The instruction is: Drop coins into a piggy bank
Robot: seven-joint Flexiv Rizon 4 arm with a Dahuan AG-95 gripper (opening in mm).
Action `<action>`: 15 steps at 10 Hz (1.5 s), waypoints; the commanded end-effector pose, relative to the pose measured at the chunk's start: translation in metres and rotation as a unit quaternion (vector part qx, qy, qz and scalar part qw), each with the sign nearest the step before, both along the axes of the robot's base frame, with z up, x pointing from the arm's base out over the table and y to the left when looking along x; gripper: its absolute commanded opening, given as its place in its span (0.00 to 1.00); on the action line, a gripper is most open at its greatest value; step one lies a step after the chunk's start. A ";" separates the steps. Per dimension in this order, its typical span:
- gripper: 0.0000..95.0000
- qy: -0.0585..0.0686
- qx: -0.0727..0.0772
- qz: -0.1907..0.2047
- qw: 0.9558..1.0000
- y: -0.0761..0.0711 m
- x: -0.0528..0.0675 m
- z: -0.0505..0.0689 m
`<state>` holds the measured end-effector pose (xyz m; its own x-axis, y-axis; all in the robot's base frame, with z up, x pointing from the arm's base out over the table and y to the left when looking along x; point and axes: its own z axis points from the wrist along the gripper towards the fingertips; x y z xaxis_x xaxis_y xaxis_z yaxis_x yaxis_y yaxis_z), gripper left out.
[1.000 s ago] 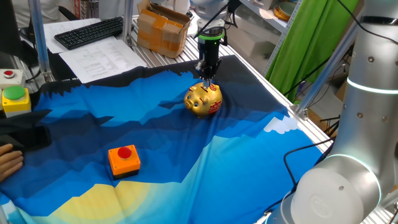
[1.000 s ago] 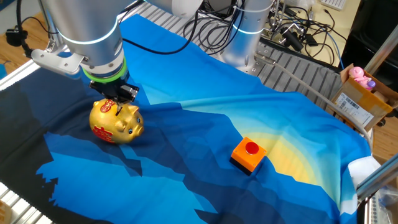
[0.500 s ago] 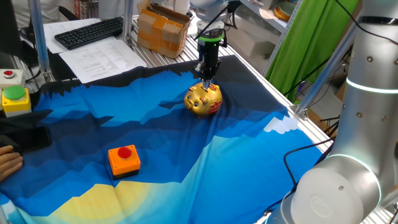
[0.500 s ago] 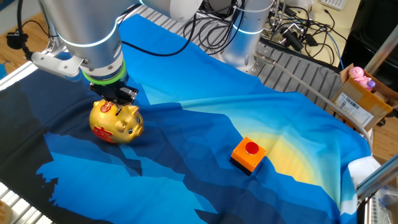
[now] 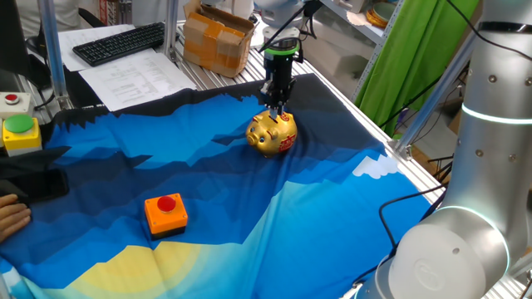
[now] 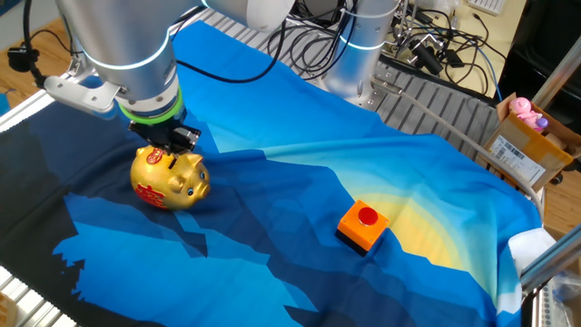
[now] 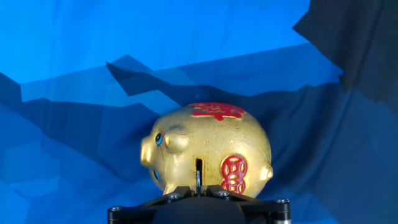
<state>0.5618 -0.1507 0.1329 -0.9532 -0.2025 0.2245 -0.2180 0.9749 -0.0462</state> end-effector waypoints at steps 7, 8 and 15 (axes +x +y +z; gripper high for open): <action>0.00 0.072 0.107 -0.096 0.987 0.032 0.009 0.021; 0.00 0.076 0.118 -0.117 0.983 0.041 0.009 0.026; 0.00 0.119 0.211 -0.275 0.930 0.102 -0.053 0.053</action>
<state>0.5217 -0.0610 0.1769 -0.9031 0.1293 0.4095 0.2723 0.9099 0.3130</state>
